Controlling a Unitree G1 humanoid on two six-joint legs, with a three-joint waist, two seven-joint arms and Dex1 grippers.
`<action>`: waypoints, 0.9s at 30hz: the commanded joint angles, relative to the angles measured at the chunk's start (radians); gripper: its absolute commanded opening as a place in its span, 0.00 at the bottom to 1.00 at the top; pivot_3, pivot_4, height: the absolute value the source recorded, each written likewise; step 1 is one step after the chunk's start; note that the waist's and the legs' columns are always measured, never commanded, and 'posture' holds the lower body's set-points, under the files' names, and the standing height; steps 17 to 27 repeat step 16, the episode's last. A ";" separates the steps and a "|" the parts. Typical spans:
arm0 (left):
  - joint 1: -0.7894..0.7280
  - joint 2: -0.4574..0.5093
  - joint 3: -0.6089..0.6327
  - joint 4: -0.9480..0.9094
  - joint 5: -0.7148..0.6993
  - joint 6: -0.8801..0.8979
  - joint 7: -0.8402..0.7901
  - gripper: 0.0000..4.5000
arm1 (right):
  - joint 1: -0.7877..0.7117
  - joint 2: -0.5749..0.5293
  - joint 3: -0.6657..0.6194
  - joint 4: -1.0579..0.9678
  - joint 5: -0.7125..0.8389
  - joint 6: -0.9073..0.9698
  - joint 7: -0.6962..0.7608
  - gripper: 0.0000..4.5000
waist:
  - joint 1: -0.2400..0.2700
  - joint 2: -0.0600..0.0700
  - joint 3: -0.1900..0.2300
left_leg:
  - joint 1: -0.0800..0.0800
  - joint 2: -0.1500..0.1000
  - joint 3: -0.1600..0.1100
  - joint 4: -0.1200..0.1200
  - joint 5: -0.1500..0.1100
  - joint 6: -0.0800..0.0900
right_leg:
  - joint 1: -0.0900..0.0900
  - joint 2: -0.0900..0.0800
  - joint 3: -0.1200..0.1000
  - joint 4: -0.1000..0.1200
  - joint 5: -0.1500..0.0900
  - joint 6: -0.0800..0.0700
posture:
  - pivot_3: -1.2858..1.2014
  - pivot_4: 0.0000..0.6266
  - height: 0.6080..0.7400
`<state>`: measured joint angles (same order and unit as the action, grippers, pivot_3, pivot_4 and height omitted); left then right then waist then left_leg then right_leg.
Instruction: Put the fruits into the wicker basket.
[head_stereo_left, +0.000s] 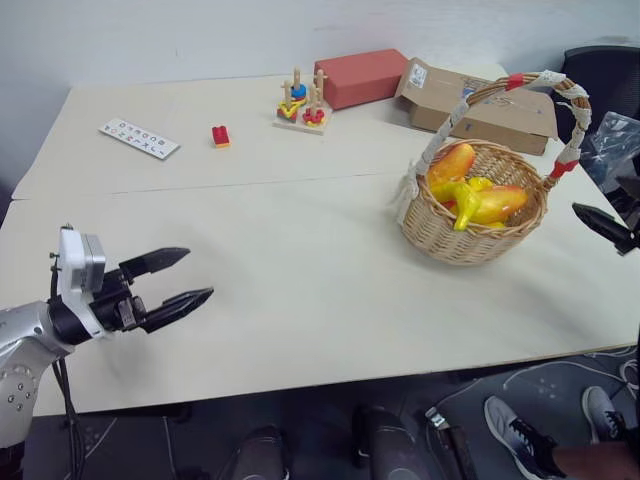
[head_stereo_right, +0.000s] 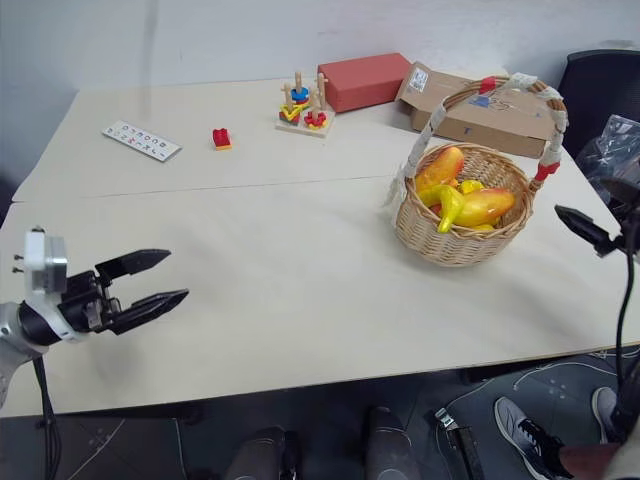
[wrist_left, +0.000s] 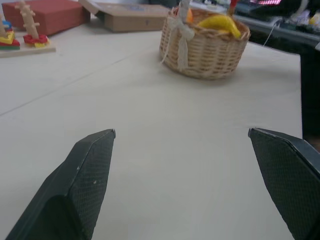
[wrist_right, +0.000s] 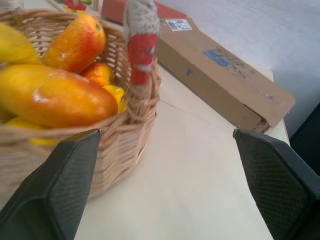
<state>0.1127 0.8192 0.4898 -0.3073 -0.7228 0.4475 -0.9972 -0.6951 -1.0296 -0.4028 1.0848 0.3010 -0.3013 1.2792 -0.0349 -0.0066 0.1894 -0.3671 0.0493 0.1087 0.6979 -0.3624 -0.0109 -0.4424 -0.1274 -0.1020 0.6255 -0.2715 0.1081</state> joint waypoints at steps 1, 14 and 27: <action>0.118 0.013 -0.008 -0.010 0.135 -0.153 -0.086 1.00 | 0.172 0.033 -0.042 -0.275 0.117 0.006 0.131 0.99 | -0.001 0.000 0.000 | 0.000 0.000 0.000 0.000 0.000 0.000 | 0.000 0.000 0.000 0.000 0.000 0.000 | 0.52 0.24 1.00; 0.197 -0.087 -0.016 -0.062 0.267 -0.318 0.029 1.00 | 0.532 0.308 0.236 -0.928 0.200 0.092 0.219 0.99 | 0.014 0.000 0.000 | 0.011 -0.001 -0.004 0.001 -0.001 0.002 | 0.014 -0.003 -0.002 -0.005 0.003 -0.001 | 0.52 0.24 1.00; 0.189 -0.106 -0.017 -0.065 0.264 -0.320 0.055 1.00 | 0.536 0.331 0.244 -0.945 0.199 0.103 0.183 0.99 | 0.015 0.000 0.000 | 0.011 -0.001 -0.004 0.001 -0.002 0.003 | 0.014 -0.003 -0.002 -0.005 0.003 -0.001 | 0.52 0.24 1.00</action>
